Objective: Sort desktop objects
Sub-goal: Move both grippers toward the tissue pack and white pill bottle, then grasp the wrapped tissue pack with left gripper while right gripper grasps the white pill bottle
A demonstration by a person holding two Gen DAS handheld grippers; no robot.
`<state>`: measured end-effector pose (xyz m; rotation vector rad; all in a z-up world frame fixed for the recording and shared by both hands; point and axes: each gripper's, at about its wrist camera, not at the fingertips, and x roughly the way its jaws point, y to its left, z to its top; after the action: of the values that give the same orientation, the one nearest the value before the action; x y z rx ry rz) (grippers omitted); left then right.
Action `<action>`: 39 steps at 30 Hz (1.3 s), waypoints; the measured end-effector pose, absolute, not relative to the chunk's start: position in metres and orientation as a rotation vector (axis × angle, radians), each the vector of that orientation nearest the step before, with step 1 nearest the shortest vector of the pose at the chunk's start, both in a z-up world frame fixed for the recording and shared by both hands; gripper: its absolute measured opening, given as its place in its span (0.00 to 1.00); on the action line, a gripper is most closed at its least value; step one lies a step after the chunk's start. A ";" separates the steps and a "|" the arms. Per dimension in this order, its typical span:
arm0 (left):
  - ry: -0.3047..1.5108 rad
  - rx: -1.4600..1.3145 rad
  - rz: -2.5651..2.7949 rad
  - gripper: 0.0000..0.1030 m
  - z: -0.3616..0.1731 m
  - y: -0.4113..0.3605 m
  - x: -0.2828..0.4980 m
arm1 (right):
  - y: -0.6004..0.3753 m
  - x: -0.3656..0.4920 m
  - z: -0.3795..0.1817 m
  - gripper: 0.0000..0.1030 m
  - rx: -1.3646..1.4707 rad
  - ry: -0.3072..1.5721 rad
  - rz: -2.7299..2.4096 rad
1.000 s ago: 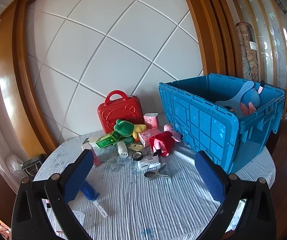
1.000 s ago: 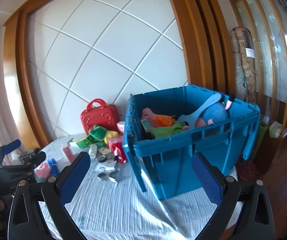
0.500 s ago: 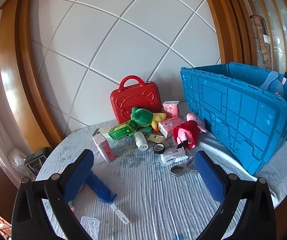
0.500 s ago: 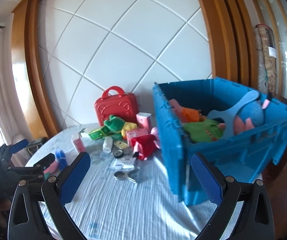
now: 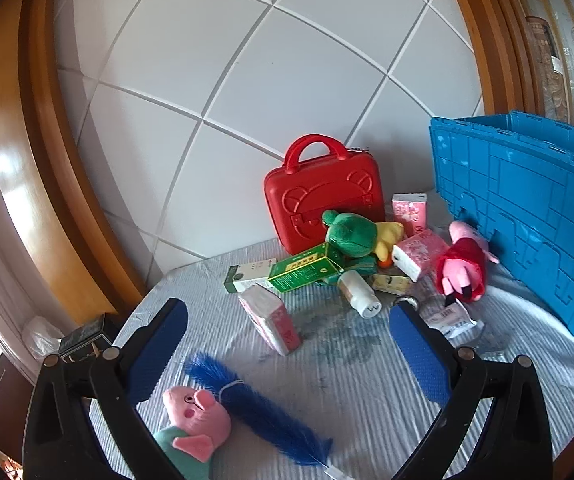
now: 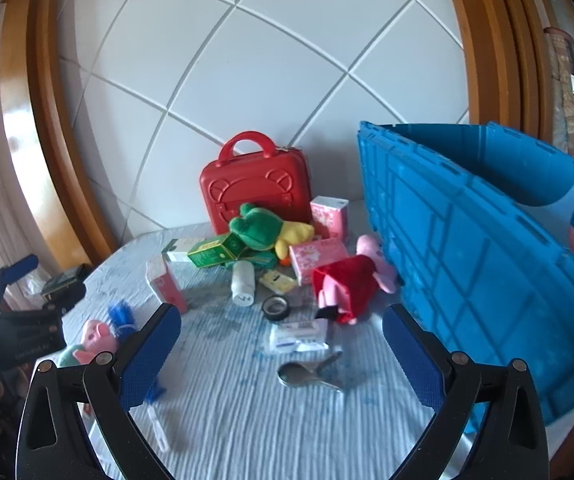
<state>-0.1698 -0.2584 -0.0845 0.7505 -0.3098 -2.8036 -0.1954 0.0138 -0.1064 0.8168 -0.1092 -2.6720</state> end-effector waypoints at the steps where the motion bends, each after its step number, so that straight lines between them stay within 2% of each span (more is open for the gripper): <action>1: -0.305 0.748 -2.801 1.00 -0.083 -0.267 -0.176 | 0.007 -0.201 -0.107 0.99 0.826 -0.097 -2.669; 7: -0.254 0.715 -2.748 1.00 -0.072 -0.310 -0.217 | -0.022 -0.239 -0.095 0.99 0.799 -0.007 -2.654; 12: -0.235 0.829 -2.703 1.00 -0.097 -0.330 -0.259 | -0.045 -0.289 -0.114 0.99 0.849 0.082 -2.594; 19: -0.160 0.952 -2.638 1.00 -0.144 -0.344 -0.310 | -0.085 -0.361 -0.183 0.98 0.974 0.178 -2.442; 21: -0.150 0.972 -2.628 1.00 -0.154 -0.348 -0.324 | -0.100 -0.385 -0.208 0.94 1.046 0.168 -2.382; 24: -0.138 0.995 -2.626 1.00 -0.168 -0.353 -0.342 | -0.126 -0.416 -0.240 0.92 1.138 0.127 -2.303; 29: -0.113 1.065 -2.620 1.00 -0.195 -0.365 -0.376 | -0.172 -0.467 -0.293 0.92 1.285 0.173 -2.240; 32: -0.080 1.121 -2.602 1.00 -0.214 -0.373 -0.392 | -0.183 -0.485 -0.321 0.87 1.375 0.156 -2.213; 39: -0.016 1.211 -2.538 1.00 -0.253 -0.384 -0.417 | -0.189 -0.498 -0.352 0.86 1.432 0.113 -2.174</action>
<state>-0.4167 -0.3844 -0.2529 1.2108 -0.0161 -2.5381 -0.4978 -0.1887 -0.3516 1.4323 0.1131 -2.1741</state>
